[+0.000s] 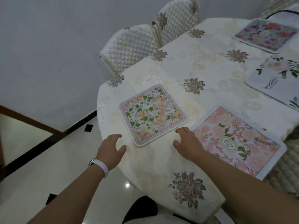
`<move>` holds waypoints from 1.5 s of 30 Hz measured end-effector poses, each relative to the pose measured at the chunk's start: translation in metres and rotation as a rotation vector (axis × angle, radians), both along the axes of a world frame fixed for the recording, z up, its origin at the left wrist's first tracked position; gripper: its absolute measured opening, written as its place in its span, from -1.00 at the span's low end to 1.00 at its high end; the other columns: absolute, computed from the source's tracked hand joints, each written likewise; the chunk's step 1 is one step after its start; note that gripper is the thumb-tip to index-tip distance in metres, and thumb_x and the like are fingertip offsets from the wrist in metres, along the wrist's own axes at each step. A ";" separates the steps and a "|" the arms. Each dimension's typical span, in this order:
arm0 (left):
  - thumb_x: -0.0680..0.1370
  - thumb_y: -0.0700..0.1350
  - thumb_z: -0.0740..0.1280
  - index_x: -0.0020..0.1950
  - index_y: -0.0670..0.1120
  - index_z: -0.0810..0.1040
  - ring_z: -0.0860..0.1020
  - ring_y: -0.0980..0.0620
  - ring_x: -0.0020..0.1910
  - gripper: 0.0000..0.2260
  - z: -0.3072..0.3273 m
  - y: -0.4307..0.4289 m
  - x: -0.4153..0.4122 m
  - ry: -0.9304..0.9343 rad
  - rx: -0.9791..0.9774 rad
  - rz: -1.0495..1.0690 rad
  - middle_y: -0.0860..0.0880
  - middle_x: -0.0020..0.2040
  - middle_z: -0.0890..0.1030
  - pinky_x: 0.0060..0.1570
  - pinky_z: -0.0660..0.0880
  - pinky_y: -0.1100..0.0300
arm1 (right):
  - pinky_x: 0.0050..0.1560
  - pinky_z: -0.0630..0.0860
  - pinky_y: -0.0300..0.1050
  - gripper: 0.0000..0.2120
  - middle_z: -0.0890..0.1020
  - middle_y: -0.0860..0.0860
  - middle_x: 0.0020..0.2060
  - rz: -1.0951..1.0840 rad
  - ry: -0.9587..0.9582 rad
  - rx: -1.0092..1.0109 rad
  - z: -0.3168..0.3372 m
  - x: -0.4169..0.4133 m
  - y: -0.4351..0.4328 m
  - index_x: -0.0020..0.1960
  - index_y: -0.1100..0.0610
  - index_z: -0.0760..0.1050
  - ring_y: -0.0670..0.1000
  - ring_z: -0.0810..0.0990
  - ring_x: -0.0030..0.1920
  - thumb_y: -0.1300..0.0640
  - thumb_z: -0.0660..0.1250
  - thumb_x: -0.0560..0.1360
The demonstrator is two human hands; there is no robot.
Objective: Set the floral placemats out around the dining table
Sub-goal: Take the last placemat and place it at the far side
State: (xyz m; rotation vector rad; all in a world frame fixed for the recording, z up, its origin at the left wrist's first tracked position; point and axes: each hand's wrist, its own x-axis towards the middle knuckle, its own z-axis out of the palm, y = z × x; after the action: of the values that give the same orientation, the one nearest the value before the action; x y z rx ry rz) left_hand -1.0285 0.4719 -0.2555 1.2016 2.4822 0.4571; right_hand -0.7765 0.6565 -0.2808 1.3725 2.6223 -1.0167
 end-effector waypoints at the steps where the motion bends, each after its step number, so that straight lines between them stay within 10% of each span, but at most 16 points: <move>1: 0.50 -0.01 0.38 0.32 -0.06 0.47 0.46 -0.08 0.25 -0.59 0.001 -0.006 -0.002 0.012 0.001 0.001 -0.06 0.29 0.51 0.20 0.43 -0.01 | 0.27 0.39 0.01 -0.51 0.39 0.08 0.39 0.017 0.003 -0.001 0.000 -0.004 -0.003 0.46 0.14 0.32 0.12 0.38 0.34 0.01 0.22 0.58; 29: 0.41 0.14 0.22 0.30 -0.04 0.49 0.47 -0.11 0.20 -0.49 0.011 -0.132 -0.290 -0.106 0.155 -0.200 -0.08 0.26 0.52 0.20 0.41 -0.03 | 0.26 0.41 0.02 -0.56 0.40 0.06 0.39 -0.347 -0.113 0.080 0.031 -0.218 -0.178 0.41 0.11 0.38 0.11 0.42 0.34 0.03 0.27 0.56; 45: 0.47 0.03 0.29 0.35 -0.03 0.45 0.45 -0.08 0.24 -0.55 -0.005 -0.017 -0.297 -0.116 0.082 -0.395 -0.05 0.27 0.51 0.21 0.39 0.02 | 0.19 0.50 0.09 -0.63 0.48 0.17 0.25 -0.761 0.015 -0.151 -0.011 -0.216 -0.105 0.31 0.20 0.45 0.16 0.53 0.15 0.07 0.26 0.55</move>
State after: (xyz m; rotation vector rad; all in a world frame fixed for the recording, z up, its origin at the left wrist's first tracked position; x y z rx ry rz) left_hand -1.3259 0.4547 -0.2607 1.6022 2.0765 0.5054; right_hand -0.9922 0.5511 -0.2914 2.3800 1.9625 -1.2254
